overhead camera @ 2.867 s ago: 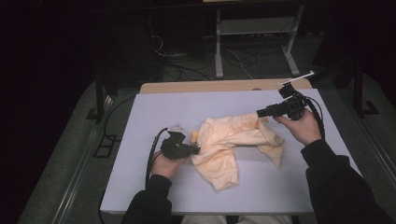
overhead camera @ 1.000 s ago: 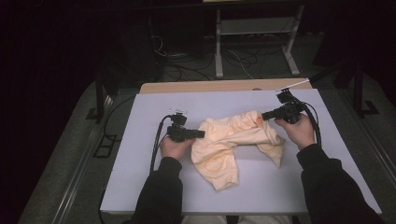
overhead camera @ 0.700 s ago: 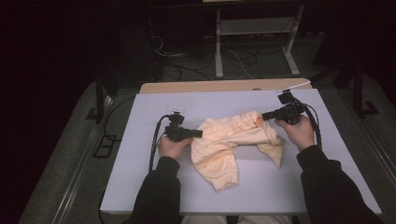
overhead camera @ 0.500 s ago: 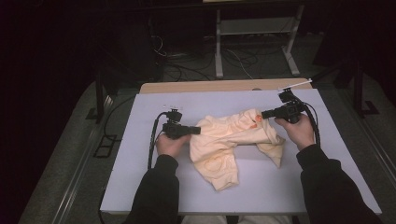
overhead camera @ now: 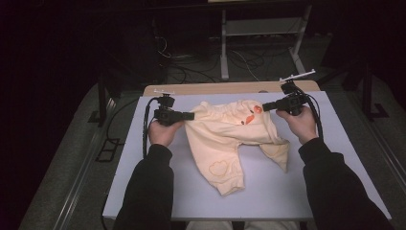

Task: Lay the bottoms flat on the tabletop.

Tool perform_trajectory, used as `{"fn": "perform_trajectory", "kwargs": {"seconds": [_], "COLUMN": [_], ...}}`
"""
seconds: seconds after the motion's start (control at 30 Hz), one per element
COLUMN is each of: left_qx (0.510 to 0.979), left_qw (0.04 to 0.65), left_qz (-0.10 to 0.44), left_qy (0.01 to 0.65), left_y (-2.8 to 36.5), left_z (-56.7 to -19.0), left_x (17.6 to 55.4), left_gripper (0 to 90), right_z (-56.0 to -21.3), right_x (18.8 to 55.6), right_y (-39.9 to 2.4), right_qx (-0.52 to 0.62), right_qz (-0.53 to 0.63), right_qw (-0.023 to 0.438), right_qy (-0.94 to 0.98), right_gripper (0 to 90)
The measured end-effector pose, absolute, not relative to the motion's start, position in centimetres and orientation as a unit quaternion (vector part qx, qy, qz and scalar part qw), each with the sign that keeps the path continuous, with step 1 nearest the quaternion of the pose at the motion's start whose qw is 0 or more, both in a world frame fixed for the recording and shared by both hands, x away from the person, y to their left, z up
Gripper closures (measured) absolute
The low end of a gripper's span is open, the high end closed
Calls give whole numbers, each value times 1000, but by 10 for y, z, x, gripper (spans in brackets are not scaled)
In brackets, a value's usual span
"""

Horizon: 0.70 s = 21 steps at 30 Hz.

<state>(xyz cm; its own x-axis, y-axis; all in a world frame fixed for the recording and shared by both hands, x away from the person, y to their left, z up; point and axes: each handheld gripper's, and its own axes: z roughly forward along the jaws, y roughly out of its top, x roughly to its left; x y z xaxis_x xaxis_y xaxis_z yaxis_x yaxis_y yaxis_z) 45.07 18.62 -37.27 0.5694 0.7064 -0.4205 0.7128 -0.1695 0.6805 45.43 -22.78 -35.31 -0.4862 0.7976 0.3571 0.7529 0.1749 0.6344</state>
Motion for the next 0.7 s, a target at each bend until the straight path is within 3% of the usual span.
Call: {"fn": "perform_trajectory", "kwargs": {"seconds": [0.17, 0.43, 0.7], "left_qx": [781, 801, 809], "left_qw": [430, 409, 401], "left_qz": [12, 41, 43], "left_qy": [452, 435, 427], "left_y": [183, 184, 174], "left_z": [-361, -326, -333], "left_x": [465, 481, 481], "left_gripper": [833, 834, 833], "right_z": [-344, -334, -348], "right_x": [463, 472, 474], "right_y": [-218, -212, -210], "right_qx": [498, 495, 506], "right_qz": [396, 410, 406], "right_qw": [48, 42, 49], "right_qy": [770, 765, 760], "right_gripper": [841, 841, 841]}}
